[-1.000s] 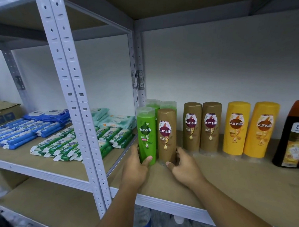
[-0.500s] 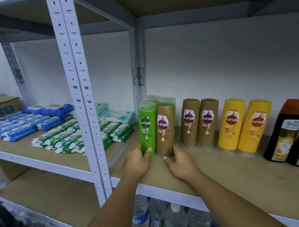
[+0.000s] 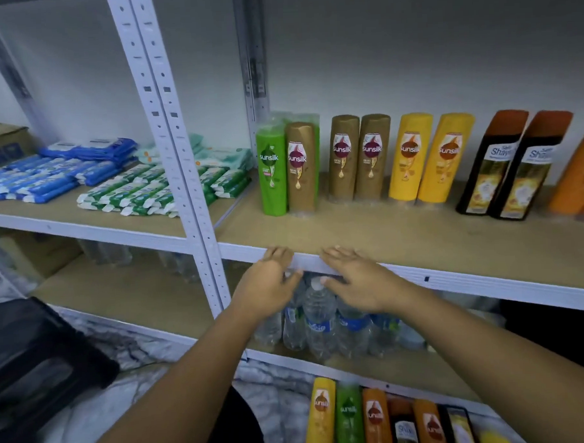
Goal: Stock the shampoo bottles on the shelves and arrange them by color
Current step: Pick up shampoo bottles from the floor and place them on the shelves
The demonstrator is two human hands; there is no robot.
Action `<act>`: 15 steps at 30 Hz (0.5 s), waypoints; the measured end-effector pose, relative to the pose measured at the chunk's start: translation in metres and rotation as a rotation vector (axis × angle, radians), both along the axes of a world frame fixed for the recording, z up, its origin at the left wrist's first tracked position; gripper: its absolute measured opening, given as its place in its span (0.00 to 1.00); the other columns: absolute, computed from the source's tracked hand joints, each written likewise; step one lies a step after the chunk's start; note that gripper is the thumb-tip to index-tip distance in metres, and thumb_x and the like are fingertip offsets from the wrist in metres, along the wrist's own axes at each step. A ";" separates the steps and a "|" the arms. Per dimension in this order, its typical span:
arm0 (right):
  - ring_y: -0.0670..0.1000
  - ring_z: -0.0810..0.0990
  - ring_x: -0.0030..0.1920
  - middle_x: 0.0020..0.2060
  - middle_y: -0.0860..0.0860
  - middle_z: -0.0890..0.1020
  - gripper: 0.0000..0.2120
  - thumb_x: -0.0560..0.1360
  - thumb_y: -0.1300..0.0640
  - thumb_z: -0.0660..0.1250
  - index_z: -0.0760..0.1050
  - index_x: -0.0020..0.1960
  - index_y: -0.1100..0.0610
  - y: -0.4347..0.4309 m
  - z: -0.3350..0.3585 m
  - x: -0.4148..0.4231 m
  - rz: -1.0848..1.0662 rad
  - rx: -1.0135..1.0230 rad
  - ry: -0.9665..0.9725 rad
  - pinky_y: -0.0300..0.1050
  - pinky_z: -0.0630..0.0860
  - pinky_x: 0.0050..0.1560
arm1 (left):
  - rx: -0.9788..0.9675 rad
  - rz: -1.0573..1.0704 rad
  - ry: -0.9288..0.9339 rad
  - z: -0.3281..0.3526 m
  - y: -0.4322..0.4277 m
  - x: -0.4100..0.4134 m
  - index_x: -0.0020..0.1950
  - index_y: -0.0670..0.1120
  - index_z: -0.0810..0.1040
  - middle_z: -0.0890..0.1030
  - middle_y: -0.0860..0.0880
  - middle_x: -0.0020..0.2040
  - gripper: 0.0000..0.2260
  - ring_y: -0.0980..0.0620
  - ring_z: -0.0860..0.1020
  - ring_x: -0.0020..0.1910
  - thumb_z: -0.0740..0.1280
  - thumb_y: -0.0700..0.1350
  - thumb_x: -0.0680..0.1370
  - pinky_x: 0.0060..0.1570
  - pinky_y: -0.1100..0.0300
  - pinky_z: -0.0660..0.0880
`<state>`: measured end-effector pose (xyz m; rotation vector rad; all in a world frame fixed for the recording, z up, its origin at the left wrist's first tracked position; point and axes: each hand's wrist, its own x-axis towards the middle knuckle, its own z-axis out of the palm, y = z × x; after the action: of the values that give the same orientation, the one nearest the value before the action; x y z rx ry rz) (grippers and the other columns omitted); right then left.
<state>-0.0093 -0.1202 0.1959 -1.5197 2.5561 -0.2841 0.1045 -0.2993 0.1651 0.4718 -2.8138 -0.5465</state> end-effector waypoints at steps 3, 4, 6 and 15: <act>0.50 0.51 0.81 0.81 0.52 0.56 0.29 0.85 0.45 0.55 0.54 0.81 0.56 0.023 -0.003 0.020 -0.004 -0.017 -0.043 0.49 0.46 0.80 | 0.007 -0.015 -0.040 -0.011 0.027 0.021 0.78 0.45 0.66 0.66 0.46 0.78 0.24 0.48 0.61 0.78 0.60 0.53 0.84 0.73 0.54 0.63; 0.50 0.52 0.81 0.80 0.52 0.57 0.30 0.85 0.45 0.55 0.53 0.82 0.55 0.031 -0.007 0.026 -0.009 -0.013 -0.071 0.50 0.48 0.80 | 0.015 -0.025 -0.047 -0.015 0.036 0.027 0.77 0.46 0.67 0.69 0.45 0.76 0.23 0.46 0.65 0.76 0.61 0.53 0.84 0.70 0.53 0.67; 0.53 0.58 0.79 0.78 0.53 0.63 0.29 0.84 0.44 0.56 0.55 0.81 0.53 0.046 -0.020 0.035 -0.037 0.003 -0.123 0.52 0.58 0.78 | 0.061 -0.022 -0.090 -0.028 0.051 0.037 0.75 0.47 0.70 0.76 0.44 0.69 0.21 0.42 0.74 0.67 0.62 0.52 0.83 0.60 0.52 0.74; 0.58 0.72 0.71 0.71 0.57 0.74 0.22 0.83 0.49 0.60 0.70 0.73 0.56 0.110 -0.146 0.083 -0.208 0.185 -0.392 0.46 0.69 0.66 | 0.303 -0.023 -0.423 -0.137 0.107 0.066 0.72 0.43 0.74 0.78 0.43 0.67 0.23 0.41 0.75 0.67 0.66 0.54 0.80 0.64 0.49 0.73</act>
<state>0.0736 -0.0103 0.0495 -1.0179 2.3482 -0.3236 0.1702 -0.1926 0.0280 0.6837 -3.1461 -0.9907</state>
